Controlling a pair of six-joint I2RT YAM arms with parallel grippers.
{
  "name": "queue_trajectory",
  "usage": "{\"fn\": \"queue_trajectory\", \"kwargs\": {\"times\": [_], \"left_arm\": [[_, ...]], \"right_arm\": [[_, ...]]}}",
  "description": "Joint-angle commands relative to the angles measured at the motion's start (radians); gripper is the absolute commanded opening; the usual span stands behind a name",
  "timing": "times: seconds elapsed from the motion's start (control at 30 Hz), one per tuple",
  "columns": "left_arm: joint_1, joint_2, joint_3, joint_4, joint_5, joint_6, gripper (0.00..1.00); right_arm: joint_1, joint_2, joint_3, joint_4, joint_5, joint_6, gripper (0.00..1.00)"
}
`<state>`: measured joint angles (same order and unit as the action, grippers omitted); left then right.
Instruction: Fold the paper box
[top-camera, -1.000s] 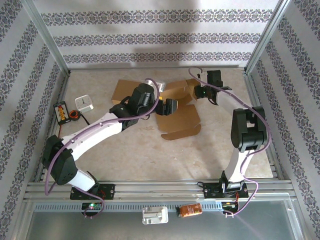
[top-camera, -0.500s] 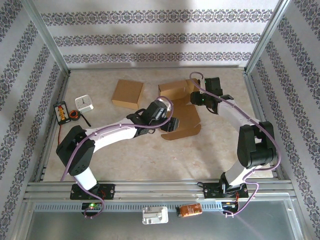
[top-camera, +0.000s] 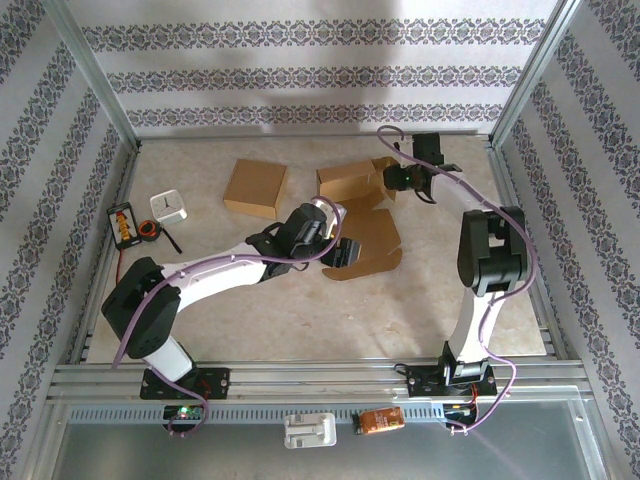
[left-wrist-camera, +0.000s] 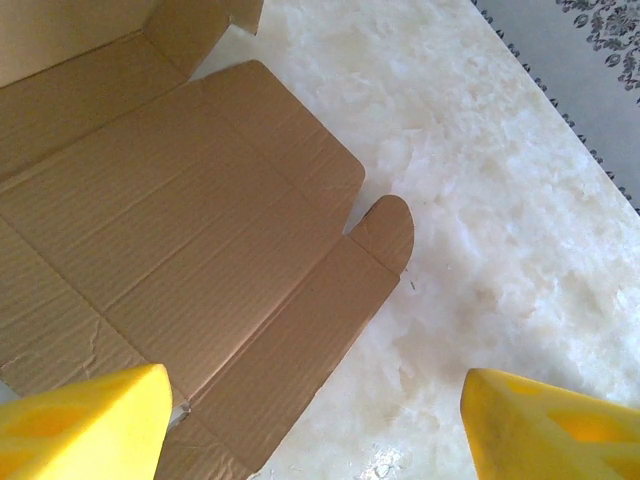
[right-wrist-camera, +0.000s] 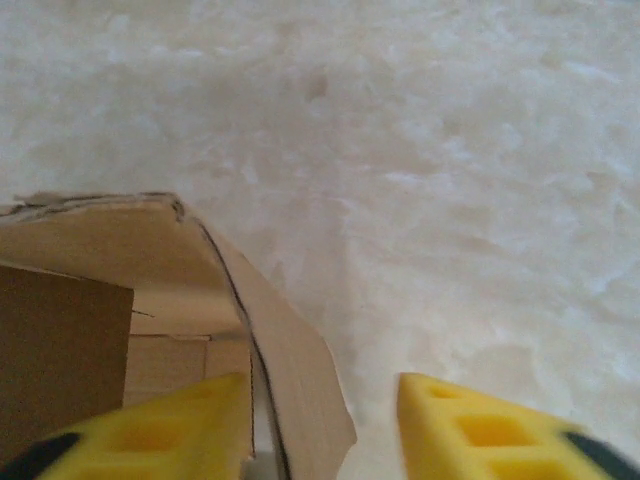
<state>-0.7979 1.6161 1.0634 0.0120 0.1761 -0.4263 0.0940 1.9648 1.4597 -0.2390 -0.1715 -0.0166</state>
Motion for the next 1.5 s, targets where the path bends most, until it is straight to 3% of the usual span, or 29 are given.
{"fn": "queue_trajectory", "kwargs": {"times": [0.0, 0.07, 0.4, 0.63, 1.03, 1.23, 1.47], "left_arm": [[-0.011, -0.018, -0.019, 0.057, -0.005, 0.009, 0.76], [-0.011, -0.008, -0.023, 0.068, -0.023, -0.011, 0.76], [-0.011, 0.086, 0.012, 0.090, -0.059, -0.047, 0.55], [-0.011, 0.191, 0.035, 0.160, -0.037, -0.081, 0.48], [-0.011, 0.415, 0.158, 0.241, 0.089, -0.137, 0.32], [-0.008, 0.480, 0.155, 0.220, 0.058, -0.115, 0.18], [0.011, 0.523, 0.144, 0.261, 0.059, -0.142, 0.15]], "right_arm": [[0.000, 0.003, 0.032, -0.005, -0.045, 0.001, 0.13], [0.004, -0.023, 0.009, -0.006, -0.059, 0.015, 0.00], [0.082, -0.247, -0.199, -0.070, 0.134, 0.283, 0.00], [0.132, -0.316, -0.294, -0.064, 0.262, 0.389, 0.00], [0.152, -0.312, -0.340, -0.077, 0.262, 0.456, 0.00], [0.152, -0.318, -0.328, -0.115, 0.230, 0.510, 0.00], [0.154, -0.310, -0.294, -0.198, 0.175, 0.577, 0.01]]}}
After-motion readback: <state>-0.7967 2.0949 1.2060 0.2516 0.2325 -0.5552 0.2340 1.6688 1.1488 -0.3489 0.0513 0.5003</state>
